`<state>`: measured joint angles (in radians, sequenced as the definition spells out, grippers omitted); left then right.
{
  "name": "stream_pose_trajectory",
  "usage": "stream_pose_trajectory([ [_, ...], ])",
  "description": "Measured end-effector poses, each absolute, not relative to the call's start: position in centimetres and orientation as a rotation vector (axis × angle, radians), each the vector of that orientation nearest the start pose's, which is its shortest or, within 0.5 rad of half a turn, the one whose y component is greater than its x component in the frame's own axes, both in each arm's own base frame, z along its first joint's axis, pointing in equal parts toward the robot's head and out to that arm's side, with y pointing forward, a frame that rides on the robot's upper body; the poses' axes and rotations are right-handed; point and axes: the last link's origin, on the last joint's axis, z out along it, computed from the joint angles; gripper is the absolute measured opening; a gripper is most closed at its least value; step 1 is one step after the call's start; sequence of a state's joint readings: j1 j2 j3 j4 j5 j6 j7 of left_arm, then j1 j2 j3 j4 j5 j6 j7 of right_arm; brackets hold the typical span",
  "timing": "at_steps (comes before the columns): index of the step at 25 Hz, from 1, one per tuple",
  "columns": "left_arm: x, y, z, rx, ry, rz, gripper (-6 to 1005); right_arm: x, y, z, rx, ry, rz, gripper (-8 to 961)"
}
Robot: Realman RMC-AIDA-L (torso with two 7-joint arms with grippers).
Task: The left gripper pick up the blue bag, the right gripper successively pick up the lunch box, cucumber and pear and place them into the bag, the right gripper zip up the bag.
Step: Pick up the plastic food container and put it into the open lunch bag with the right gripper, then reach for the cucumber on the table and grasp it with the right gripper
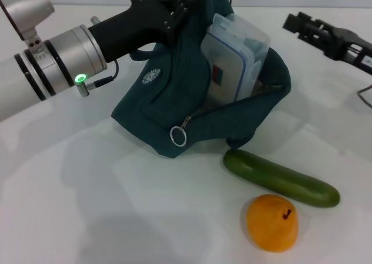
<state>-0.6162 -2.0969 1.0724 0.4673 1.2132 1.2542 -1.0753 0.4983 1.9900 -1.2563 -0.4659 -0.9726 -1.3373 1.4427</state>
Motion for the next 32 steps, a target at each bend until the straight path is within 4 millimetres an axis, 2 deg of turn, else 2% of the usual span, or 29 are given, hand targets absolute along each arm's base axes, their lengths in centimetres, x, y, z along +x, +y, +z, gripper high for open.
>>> stream_pose_trajectory([
  [9,-19.4,38.4,-2.2,-2.359,-0.422,-1.093,42,21.6,36.7,-1.1,-2.387,0.953,1.267,560],
  [15,-19.4,38.4,-2.2,-2.359,-0.421,-1.095,42,20.9,36.1,-1.3,-2.432,0.942,1.315,557],
  [22,-19.5,38.2,-2.2,-2.358,-0.428,-1.096,42,22.8,35.7,0.0,-2.319,0.967,1.339,549],
  [27,-19.5,38.1,-2.4,-2.369,-0.424,-1.094,42,23.8,35.9,0.0,-2.275,1.008,1.295,540],
  [32,-19.3,38.1,-2.4,-2.372,-0.421,-1.095,42,23.3,36.0,-0.6,-2.327,0.992,1.264,548],
])
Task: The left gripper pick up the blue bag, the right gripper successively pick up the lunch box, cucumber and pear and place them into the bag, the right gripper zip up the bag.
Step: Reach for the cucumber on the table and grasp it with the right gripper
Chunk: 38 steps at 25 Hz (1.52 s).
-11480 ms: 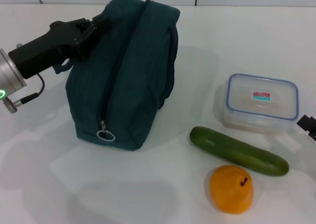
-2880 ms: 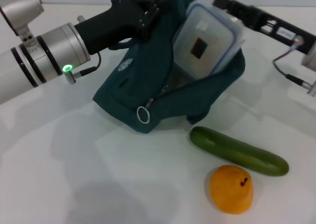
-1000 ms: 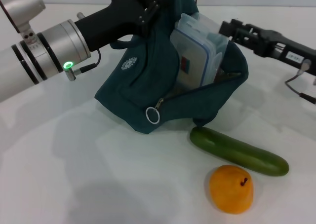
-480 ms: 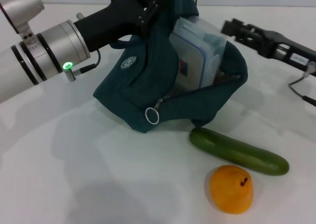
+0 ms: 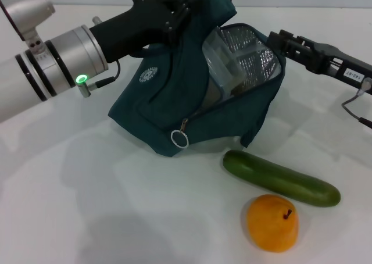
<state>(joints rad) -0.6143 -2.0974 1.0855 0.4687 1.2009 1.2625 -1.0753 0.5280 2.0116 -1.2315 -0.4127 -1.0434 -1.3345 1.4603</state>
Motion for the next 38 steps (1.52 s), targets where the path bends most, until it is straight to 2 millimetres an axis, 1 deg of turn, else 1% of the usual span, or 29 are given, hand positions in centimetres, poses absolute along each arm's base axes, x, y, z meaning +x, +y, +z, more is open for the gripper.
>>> stream_pose_trajectory([
  [3,-19.5,38.1,-2.3,-2.369,-0.424,-1.092,42,23.1,35.1,0.3,-2.372,0.929,1.304,554],
  [6,-19.7,38.0,-2.3,-2.367,-0.430,-1.090,42,23.7,33.1,2.9,-2.421,0.813,1.352,559],
  [8,-20.0,37.9,-2.3,-2.364,-0.438,-1.087,42,24.0,32.0,4.1,-2.469,0.761,1.332,562],
  [9,-20.2,37.8,-2.3,-2.361,-0.444,-1.084,42,24.0,31.6,4.5,-2.512,0.731,1.303,564],
  [11,-20.6,37.6,-2.2,-2.355,-0.452,-1.078,42,24.0,30.8,4.6,-2.625,0.728,1.164,568],
  [13,-20.9,37.4,-2.2,-2.353,-0.457,-1.072,42,23.9,30.3,4.2,-2.707,0.730,1.021,571],
  [15,-21.0,37.4,-2.3,-2.357,-0.459,-1.065,42,23.7,30.1,3.3,-2.754,0.756,0.864,575],
  [16,-20.9,37.5,-2.3,-2.359,-0.459,-1.063,42,23.7,30.1,3.1,-2.762,0.774,0.813,577],
  [18,-20.9,37.5,-2.4,-2.361,-0.458,-1.059,42,23.6,30.8,2.3,-2.762,0.857,0.654,580],
  [20,-20.7,37.6,-2.5,-2.363,-0.447,-1.059,42,23.1,31.6,1.8,-2.767,0.917,0.548,654],
  [24,-20.3,37.8,-2.5,-2.363,-0.437,-1.069,42,21.4,33.4,1.3,-2.799,0.931,0.410,802],
  [28,-20.2,37.8,-2.4,-2.356,-0.438,-1.078,42,19.1,34.9,0.3,-2.832,0.898,0.158,837],
  [31,-20.2,37.9,-2.5,-2.356,-0.438,-1.078,42,17.3,35.3,-0.2,-2.855,0.851,0.051,864],
  [34,-20.2,37.9,-2.5,-2.355,-0.438,-1.077,42,16.0,35.7,-0.3,-2.862,0.815,-0.024,890],
  [38,-20.2,37.9,-2.4,-2.350,-0.425,-1.074,42,14.4,35.9,-0.5,-2.901,0.807,-0.111,888],
])
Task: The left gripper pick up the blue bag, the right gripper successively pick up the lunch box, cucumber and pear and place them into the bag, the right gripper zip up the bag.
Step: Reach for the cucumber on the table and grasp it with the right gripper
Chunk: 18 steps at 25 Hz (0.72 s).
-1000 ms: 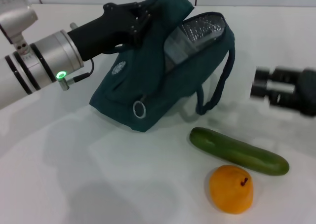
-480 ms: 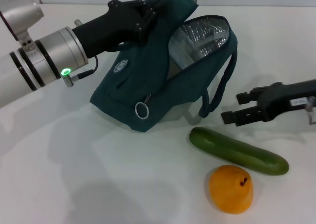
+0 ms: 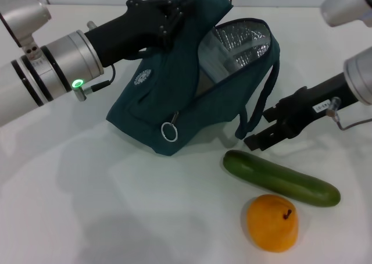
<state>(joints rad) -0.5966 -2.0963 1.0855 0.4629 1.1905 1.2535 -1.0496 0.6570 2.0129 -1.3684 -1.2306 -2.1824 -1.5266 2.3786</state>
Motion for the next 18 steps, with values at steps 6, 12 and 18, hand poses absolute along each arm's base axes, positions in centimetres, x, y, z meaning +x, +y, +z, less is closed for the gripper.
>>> stream_pose_trajectory([
  [6,-20.2,38.0,-2.3,-2.340,-0.414,-1.074,42,13.2,36.0,-1.5,-2.909,0.759,-0.266,884],
  [12,-20.0,38.2,-2.1,-2.327,-0.412,-1.088,42,13.2,35.9,-2.5,-2.925,0.710,-0.387,875],
  [18,-19.6,38.7,-2.1,-2.322,-0.407,-1.080,42,13.7,36.0,-3.8,-2.925,0.703,-0.469,866],
])
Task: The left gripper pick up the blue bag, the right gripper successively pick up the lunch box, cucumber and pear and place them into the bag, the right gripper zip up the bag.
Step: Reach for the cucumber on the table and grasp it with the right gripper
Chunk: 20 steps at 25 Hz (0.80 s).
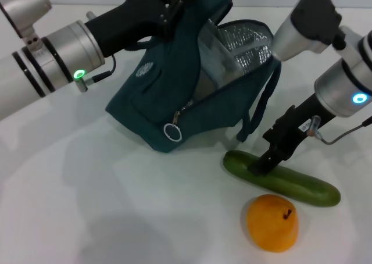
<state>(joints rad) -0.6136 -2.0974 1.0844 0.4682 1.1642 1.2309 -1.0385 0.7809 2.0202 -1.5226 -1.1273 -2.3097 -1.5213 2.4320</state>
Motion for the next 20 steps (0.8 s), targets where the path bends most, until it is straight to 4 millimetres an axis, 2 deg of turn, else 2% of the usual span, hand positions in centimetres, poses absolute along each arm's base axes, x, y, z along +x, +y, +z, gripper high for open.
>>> stream_pose_trajectory([
  [7,-19.2,38.9,-2.2,-2.326,-0.391,-1.077,42,13.6,35.9,-5.8,-2.928,0.628,-0.533,856],
  [20,-19.0,39.0,-2.2,-2.328,-0.383,-1.079,43,13.5,35.9,-7.4,-2.939,0.599,-0.575,836],
])
